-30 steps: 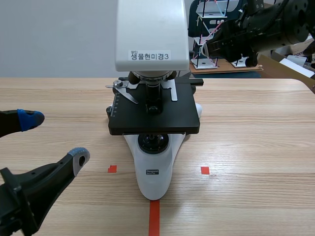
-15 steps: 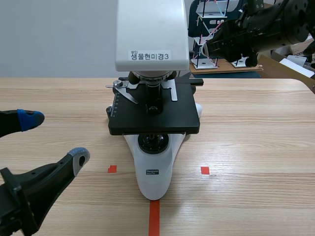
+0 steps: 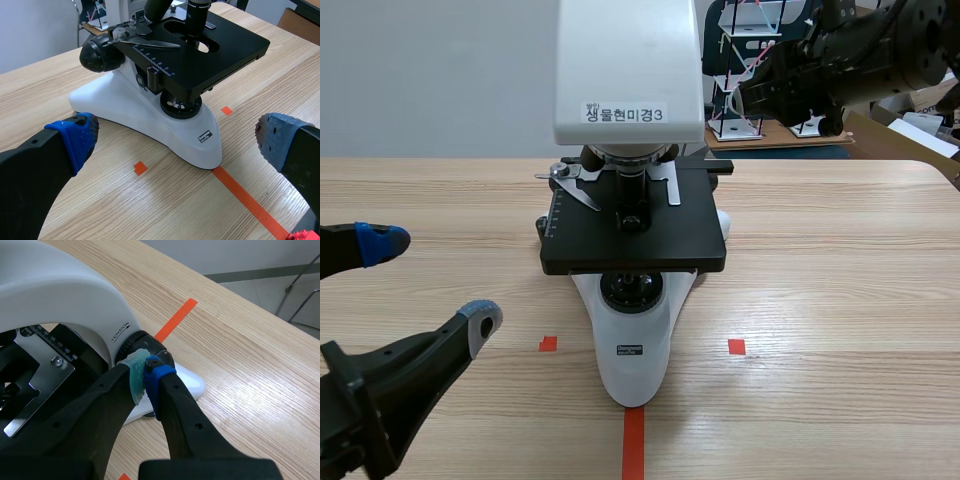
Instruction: Point at the coarse focus knob
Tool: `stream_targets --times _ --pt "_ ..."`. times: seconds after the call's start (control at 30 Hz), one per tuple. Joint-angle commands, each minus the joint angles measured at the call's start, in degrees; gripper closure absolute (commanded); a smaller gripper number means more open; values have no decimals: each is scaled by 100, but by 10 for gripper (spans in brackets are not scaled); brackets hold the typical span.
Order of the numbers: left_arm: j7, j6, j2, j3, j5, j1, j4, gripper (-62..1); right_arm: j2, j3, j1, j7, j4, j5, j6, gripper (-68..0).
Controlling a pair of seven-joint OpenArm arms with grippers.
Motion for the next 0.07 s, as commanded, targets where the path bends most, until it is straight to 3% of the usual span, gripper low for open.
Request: stream_targets --times 0.0,0.03 --pt "-81 -17 13 -17 -39 11 118 -623 76 33 101 83 68 42 -17 2" --pt "-81 -17 13 -17 -39 11 118 -623 76 33 101 83 68 42 -17 2"
